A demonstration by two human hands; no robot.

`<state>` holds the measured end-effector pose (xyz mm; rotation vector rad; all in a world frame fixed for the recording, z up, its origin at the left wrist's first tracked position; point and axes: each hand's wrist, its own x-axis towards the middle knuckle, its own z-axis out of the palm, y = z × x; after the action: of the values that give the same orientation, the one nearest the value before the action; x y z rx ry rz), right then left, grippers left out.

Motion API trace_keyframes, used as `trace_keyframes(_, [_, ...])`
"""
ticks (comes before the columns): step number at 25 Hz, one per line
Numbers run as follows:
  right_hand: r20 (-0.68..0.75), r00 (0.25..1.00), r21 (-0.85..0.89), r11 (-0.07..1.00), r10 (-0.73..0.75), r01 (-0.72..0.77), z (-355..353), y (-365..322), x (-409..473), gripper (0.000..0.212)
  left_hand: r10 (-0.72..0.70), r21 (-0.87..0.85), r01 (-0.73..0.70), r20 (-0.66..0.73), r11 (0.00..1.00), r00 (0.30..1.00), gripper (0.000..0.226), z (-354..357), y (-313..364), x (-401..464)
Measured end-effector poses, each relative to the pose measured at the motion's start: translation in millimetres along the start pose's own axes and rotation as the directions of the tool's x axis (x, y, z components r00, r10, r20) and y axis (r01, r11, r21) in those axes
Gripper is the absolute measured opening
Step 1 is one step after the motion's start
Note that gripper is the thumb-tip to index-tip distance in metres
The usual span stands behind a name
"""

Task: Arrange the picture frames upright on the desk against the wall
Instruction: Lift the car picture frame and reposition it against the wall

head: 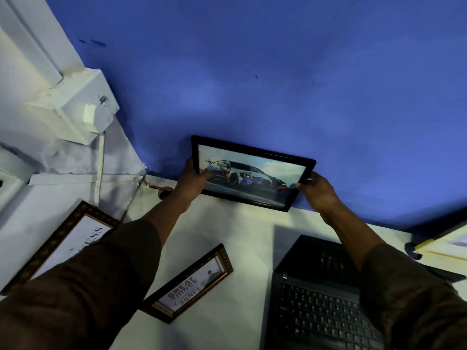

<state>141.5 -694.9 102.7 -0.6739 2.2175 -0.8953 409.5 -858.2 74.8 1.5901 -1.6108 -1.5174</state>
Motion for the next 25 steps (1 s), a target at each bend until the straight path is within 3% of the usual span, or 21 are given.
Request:
trace_keyframes(4, [-0.069,0.978,-0.091,0.978,-0.196,0.189,-22,-31,-24,0.033,0.13,-0.033,-0.134,-0.097,0.99,0.987,0.053,-17,26,-28])
trace_keyframes(8, [-0.196,0.914,-0.02,0.933,-0.355,0.358,-54,-44,-63,0.025,0.28,-0.076,-0.302,-0.215,0.95,0.936,0.045,-27,55,-76])
trace_keyframes(14, [-0.333,0.859,0.113,0.888,-0.389,0.446,-121,-32,-135,0.021,0.339,-0.098,-0.374,-0.258,0.922,0.905,0.071,-27,82,-170])
trace_keyframes(25, [-0.305,0.796,0.102,0.813,-0.523,0.573,-183,10,-241,0.025,0.374,-0.115,-0.417,-0.277,0.901,0.885,0.066,-7,65,-315])
